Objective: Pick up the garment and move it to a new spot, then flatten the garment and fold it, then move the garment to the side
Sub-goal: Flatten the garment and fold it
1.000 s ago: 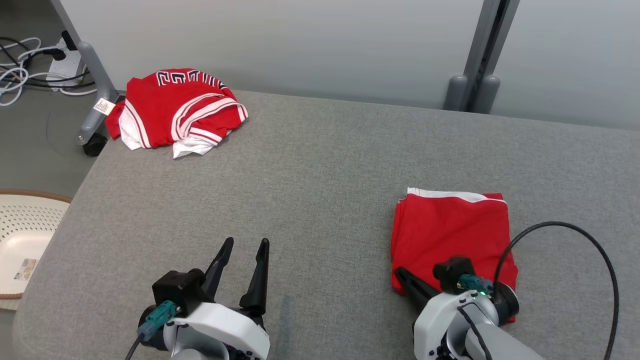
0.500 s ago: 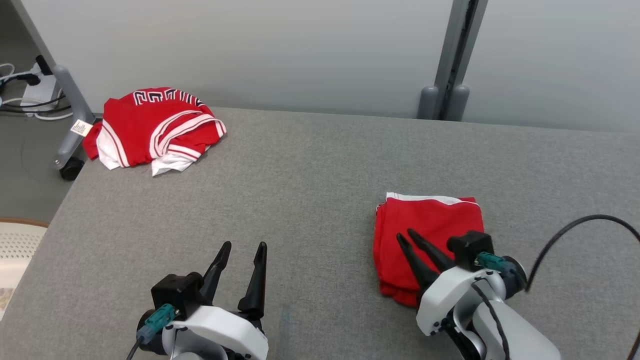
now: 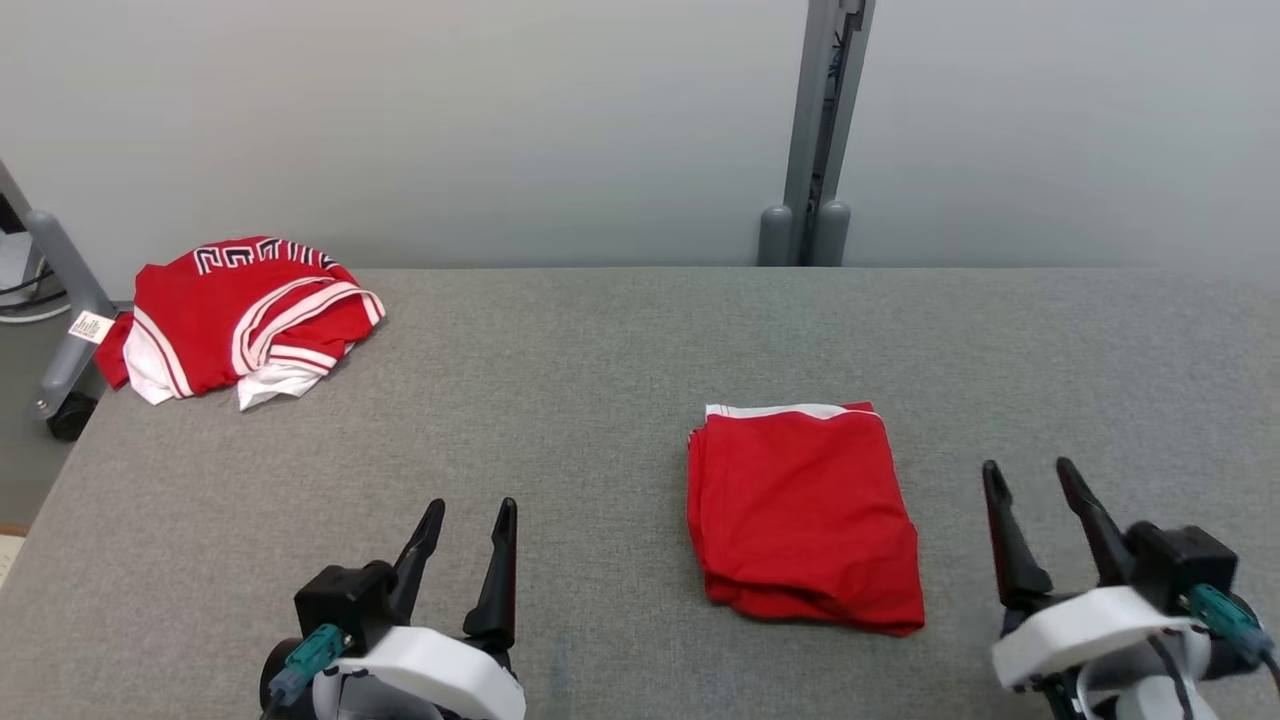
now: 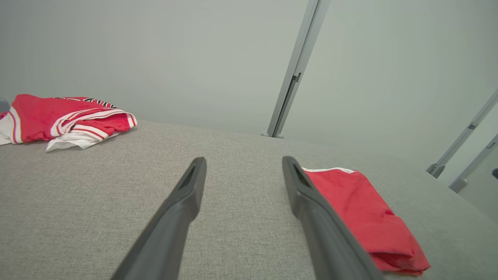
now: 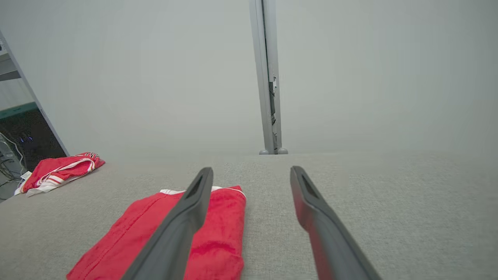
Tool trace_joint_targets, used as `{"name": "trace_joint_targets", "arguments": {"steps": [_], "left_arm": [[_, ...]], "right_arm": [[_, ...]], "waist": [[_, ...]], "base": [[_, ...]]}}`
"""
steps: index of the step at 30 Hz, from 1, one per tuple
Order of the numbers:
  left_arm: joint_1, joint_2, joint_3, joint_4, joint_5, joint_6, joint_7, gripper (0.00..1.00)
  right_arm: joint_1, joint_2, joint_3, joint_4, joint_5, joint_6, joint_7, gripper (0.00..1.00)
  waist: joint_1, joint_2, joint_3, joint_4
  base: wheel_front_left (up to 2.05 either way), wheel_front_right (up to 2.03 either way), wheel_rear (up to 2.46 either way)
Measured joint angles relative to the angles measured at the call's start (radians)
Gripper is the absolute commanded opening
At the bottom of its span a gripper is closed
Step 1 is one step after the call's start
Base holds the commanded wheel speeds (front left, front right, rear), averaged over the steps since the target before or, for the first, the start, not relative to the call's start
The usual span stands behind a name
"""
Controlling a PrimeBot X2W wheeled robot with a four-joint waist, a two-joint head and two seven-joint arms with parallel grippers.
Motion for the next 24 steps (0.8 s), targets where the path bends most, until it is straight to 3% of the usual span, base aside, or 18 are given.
{"name": "trace_joint_targets", "arguments": {"steps": [7, 14, 24], "left_arm": [[0.054, 0.000, 0.063, 0.004, 0.033, 0.002, 0.000, 1.00], [0.124, 0.002, 0.132, -0.010, 0.087, 0.008, 0.000, 1.00], [0.140, -0.027, 0.157, 0.002, 0.143, -0.022, 0.000, 1.00]], "right_arm": [[0.141, 0.000, -0.093, -0.129, 0.008, 0.000, 0.000, 1.00], [0.204, 0.000, -0.091, -0.192, 0.036, 0.000, 0.006, 1.00], [0.207, 0.001, -0.060, -0.207, 0.044, 0.000, 0.028, 1.00]], "waist": [[0.0000, 0.0000, -0.014, -0.038], [0.0000, 0.0000, -0.018, -0.060], [0.0000, 0.0000, -0.027, -0.046]], "base": [[0.00, 0.00, 0.00], [0.00, 0.00, 0.00], [0.00, 0.00, 0.00]]}}
